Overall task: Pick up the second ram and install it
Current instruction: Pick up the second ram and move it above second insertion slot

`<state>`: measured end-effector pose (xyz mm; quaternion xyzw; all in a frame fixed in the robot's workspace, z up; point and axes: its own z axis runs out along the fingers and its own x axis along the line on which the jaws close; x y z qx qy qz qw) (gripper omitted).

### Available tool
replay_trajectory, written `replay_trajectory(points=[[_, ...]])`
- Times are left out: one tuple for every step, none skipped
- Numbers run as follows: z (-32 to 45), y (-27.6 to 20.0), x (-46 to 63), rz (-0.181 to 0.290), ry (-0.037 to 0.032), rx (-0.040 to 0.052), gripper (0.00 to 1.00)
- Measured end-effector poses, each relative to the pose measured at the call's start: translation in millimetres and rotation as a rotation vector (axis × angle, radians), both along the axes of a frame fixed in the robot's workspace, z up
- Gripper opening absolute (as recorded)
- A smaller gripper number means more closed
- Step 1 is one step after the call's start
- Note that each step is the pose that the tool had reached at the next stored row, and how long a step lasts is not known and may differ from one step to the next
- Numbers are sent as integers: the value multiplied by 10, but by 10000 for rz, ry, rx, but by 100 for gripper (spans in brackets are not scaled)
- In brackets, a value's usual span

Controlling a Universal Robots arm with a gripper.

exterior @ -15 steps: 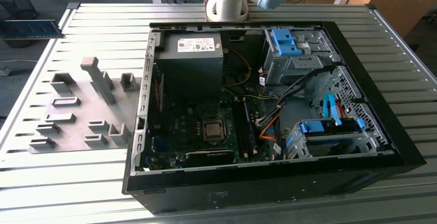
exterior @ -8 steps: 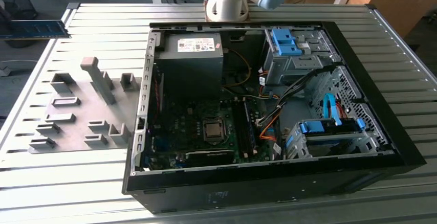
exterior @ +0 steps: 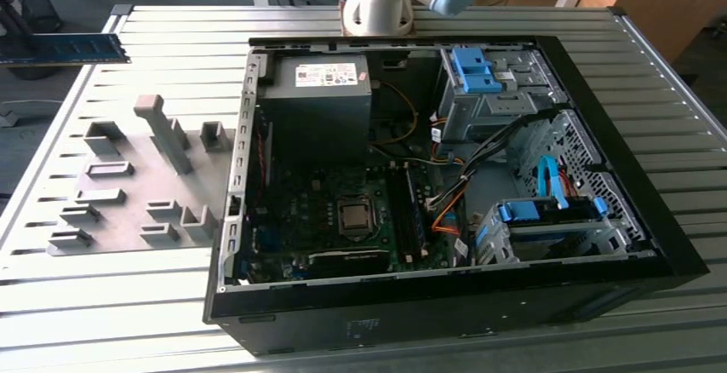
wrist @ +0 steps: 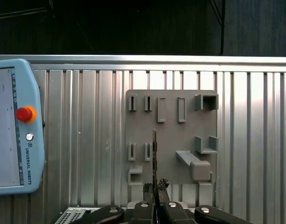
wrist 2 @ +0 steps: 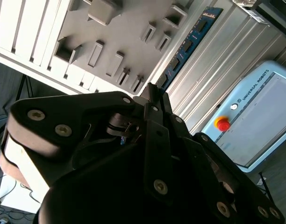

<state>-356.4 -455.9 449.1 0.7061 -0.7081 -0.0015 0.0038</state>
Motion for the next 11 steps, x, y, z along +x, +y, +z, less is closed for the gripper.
replay_trajectory(points=[[0, 0, 14, 0, 0, 0, 14], [0, 0, 27, 0, 0, 0, 14], [0, 0, 41, 0, 0, 0, 14], [-1, 0, 56, 0, -1, 1, 14], [0, 0, 71, 0, 0, 0, 14], [0, 0, 85, 0, 0, 0, 14], [0, 0, 100, 0, 0, 1, 14], [0, 0, 115, 0, 0, 0, 14], [0, 0, 130, 0, -1, 1, 14], [0, 0, 146, 0, 0, 0, 14], [0, 0, 162, 0, 0, 0, 14]])
